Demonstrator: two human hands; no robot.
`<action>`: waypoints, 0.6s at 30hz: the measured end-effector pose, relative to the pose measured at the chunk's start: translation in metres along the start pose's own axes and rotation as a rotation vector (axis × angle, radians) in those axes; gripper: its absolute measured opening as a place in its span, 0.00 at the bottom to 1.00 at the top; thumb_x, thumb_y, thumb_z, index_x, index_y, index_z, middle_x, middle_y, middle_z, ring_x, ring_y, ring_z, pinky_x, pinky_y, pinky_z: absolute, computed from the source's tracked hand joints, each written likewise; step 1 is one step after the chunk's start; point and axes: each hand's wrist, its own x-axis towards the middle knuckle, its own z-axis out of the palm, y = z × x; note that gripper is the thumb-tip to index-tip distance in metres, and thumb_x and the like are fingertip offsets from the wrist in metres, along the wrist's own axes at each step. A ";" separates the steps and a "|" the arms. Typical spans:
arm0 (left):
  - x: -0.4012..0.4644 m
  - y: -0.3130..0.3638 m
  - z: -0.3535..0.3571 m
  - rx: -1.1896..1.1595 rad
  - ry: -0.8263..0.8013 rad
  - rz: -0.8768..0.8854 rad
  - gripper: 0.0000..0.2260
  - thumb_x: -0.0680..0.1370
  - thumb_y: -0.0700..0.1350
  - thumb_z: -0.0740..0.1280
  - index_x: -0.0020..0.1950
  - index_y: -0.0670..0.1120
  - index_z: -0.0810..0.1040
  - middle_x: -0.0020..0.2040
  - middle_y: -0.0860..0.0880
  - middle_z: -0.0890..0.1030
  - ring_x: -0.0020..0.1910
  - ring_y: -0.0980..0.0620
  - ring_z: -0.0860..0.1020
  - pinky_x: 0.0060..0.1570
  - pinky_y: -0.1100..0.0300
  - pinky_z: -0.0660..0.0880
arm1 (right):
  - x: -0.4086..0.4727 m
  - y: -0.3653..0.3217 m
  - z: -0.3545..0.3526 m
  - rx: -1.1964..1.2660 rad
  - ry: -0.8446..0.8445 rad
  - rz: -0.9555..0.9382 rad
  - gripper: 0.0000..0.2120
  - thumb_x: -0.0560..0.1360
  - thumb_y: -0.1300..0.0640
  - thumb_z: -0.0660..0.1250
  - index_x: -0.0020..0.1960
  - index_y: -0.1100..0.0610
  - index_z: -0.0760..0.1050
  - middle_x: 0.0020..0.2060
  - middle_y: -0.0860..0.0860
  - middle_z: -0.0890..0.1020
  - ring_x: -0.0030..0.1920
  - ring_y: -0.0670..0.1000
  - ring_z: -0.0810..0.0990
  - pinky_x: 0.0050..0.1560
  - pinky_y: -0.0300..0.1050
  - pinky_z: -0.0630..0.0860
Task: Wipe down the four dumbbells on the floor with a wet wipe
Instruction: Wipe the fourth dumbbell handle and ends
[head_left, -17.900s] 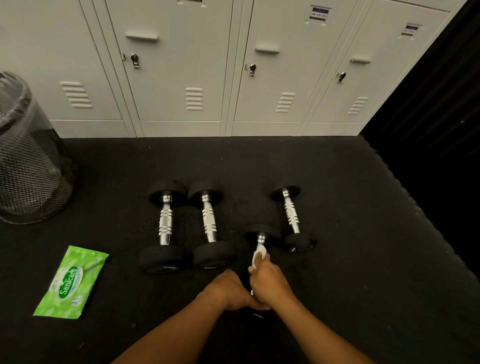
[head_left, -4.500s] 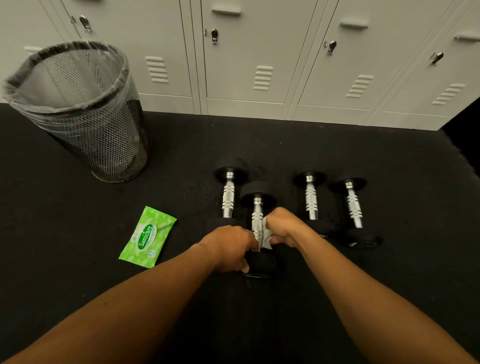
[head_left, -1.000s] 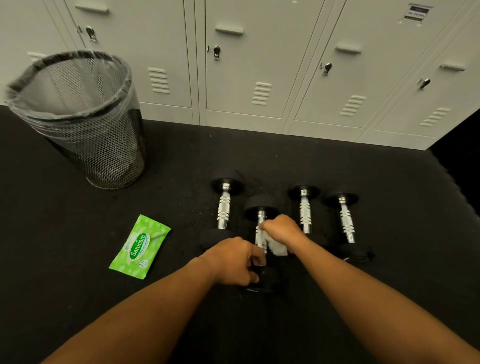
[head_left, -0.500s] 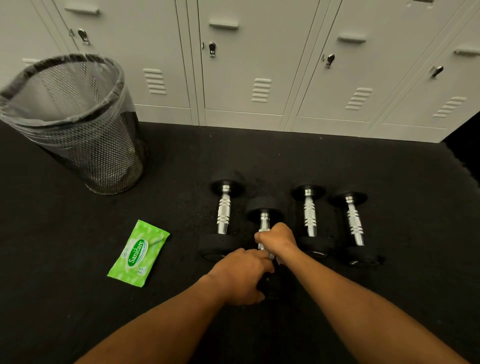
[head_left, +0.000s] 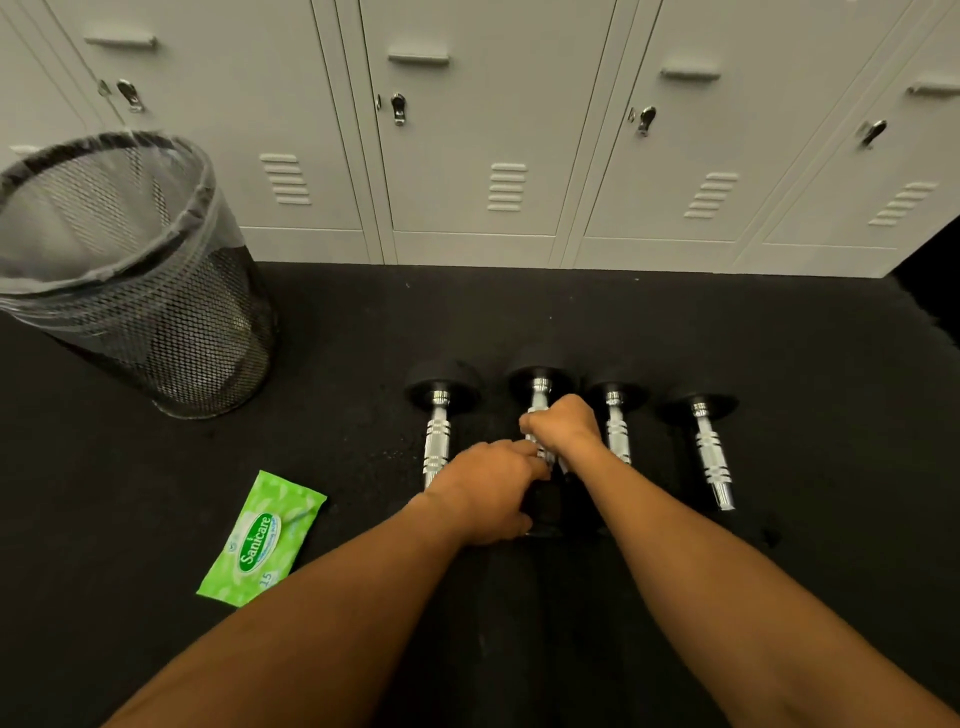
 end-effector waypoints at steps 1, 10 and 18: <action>0.004 0.000 -0.001 0.008 0.000 -0.007 0.26 0.72 0.50 0.74 0.69 0.52 0.75 0.67 0.53 0.73 0.64 0.49 0.74 0.65 0.49 0.71 | 0.005 -0.001 -0.001 0.002 0.002 0.002 0.08 0.67 0.57 0.72 0.43 0.60 0.79 0.35 0.53 0.80 0.33 0.51 0.79 0.28 0.40 0.70; 0.007 0.001 0.011 -0.035 0.008 -0.046 0.27 0.76 0.53 0.72 0.74 0.52 0.70 0.68 0.50 0.72 0.67 0.48 0.71 0.66 0.50 0.68 | 0.016 0.007 0.003 -0.041 0.009 0.004 0.10 0.66 0.54 0.72 0.43 0.60 0.79 0.36 0.53 0.81 0.33 0.50 0.78 0.28 0.40 0.68; -0.025 -0.036 -0.004 -0.144 0.094 -0.180 0.23 0.79 0.59 0.66 0.72 0.54 0.73 0.65 0.54 0.75 0.65 0.51 0.75 0.66 0.52 0.71 | 0.011 0.008 -0.001 -0.060 0.003 -0.016 0.10 0.69 0.54 0.73 0.43 0.59 0.76 0.37 0.53 0.80 0.33 0.49 0.78 0.27 0.40 0.67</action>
